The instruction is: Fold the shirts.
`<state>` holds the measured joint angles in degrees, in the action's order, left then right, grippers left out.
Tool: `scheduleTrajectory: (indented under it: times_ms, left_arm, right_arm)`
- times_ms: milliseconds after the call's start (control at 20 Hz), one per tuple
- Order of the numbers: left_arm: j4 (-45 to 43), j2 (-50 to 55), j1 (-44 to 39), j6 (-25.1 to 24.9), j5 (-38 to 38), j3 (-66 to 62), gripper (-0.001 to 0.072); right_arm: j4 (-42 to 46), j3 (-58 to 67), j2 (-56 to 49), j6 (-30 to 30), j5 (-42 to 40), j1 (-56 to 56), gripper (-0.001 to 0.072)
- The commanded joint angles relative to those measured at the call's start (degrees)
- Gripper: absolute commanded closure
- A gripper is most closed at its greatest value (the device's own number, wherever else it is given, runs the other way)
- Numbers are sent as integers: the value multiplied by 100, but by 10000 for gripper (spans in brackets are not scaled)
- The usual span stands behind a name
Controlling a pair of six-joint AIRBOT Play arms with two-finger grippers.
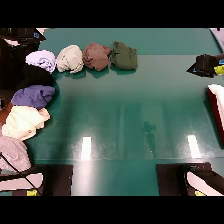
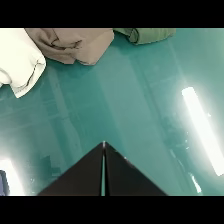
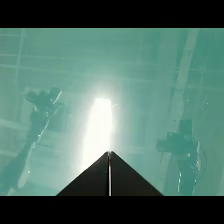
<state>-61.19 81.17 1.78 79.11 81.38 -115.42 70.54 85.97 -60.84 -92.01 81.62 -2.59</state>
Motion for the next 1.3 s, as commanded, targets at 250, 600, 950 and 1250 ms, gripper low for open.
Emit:
scheduleTrajectory:
  times_ms: [250,600,950,1250]
  left_arm:
    - [-2,-4,-2,0,-2,0,685]
    - [-4,-4,-2,0,-11,0,685]
    - [37,-4,-2,15,-236,0,685]
    - [37,-4,-2,15,-166,0,684]
  right_arm:
    - [-2,-2,4,-2,2,4,688]
    - [0,-2,4,-2,-9,4,688]
    - [-57,-2,-494,0,-568,116,683]
    - [-59,-2,-2070,15,-3353,870,74]
